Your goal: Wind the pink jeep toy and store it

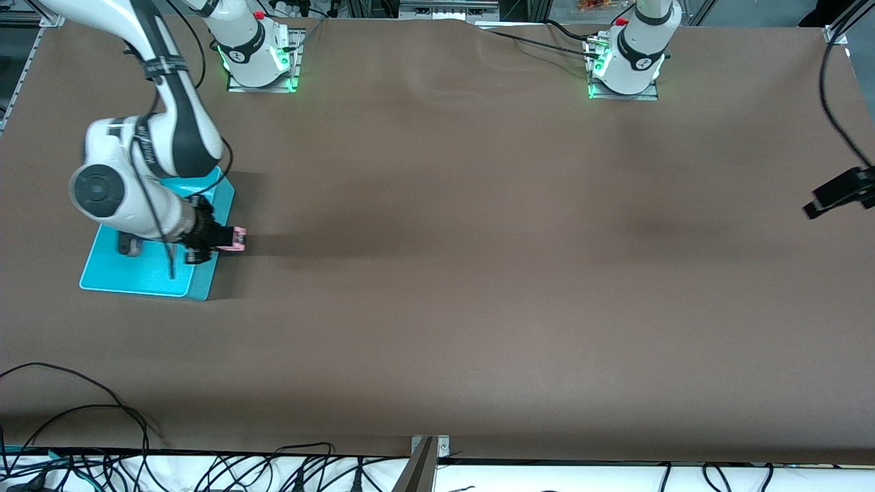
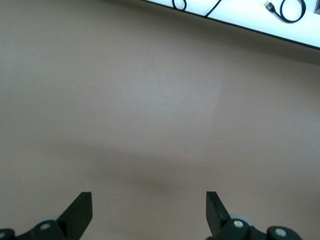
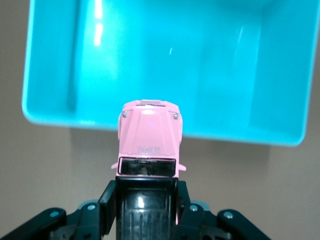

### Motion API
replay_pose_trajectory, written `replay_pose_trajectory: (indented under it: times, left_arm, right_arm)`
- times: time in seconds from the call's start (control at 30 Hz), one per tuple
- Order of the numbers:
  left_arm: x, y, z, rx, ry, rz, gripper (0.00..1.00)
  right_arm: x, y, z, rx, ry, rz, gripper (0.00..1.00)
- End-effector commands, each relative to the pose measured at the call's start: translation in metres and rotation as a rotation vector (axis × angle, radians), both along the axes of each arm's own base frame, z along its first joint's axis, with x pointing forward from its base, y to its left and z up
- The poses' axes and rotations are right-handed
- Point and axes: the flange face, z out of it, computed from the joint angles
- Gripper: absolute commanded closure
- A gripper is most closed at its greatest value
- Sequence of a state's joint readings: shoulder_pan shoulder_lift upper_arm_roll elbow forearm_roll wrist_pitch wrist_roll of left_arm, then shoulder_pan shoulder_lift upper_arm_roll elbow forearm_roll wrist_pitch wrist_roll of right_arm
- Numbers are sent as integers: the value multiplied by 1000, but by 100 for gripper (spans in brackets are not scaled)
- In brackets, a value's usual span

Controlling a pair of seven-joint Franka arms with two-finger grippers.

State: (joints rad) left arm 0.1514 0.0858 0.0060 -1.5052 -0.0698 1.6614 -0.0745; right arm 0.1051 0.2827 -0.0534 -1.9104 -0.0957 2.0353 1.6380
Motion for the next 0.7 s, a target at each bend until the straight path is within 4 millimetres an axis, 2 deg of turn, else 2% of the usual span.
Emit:
replay_pose_trajectory:
  times: [0.0, 0.1, 0.27, 0.47, 0.67]
  left_arm:
    - [-2, -29, 5, -20, 8, -51, 0]
    - [-3, -32, 6, -20, 13, -53, 0]
    - [-14, -25, 20, -15, 2, -39, 0]
    - [-16, -26, 23, -27, -2, -40, 0]
    - [-10, -27, 13, -30, 10, -51, 0]
  right_arm:
    - [-4, -42, 17, -21, 19, 31, 81]
    - [-6, -62, 17, -23, 25, 36, 81]
    - [-11, -92, 12, -18, 34, 45, 81]
    - [-19, -99, -10, -13, 22, 39, 80]
    - [-37, -115, -40, -15, -9, 21, 80]
